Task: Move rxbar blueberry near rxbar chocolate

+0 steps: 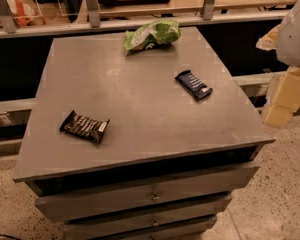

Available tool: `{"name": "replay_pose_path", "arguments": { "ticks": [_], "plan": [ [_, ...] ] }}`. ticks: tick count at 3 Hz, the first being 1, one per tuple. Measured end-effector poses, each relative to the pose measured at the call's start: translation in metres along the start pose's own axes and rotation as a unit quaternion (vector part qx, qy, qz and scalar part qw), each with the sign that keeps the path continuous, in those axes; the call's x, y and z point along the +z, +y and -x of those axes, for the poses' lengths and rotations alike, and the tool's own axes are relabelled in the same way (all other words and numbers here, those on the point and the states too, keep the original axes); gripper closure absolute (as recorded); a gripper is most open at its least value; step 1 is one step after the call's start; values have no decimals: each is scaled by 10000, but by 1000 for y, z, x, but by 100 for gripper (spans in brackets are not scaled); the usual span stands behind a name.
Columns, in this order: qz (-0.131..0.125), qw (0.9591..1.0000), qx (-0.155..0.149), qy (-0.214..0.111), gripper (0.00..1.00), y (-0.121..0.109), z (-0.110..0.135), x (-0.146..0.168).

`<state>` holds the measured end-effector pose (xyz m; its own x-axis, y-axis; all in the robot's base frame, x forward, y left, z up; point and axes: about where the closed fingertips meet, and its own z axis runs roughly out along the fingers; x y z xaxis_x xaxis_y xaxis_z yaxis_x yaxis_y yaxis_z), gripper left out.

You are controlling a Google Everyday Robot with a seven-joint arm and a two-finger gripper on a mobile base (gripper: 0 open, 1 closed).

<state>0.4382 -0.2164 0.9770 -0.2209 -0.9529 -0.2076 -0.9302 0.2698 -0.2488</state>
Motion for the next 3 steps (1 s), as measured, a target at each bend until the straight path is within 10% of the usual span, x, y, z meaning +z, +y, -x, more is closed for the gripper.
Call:
{"name": "replay_pose_path", "arguments": {
  "ticks": [2,3],
  "plan": [
    [-71,9999,89,-24,0,-1,1,-1],
    [-72,9962,799,-344,0,1,-13,21]
  ]
}}
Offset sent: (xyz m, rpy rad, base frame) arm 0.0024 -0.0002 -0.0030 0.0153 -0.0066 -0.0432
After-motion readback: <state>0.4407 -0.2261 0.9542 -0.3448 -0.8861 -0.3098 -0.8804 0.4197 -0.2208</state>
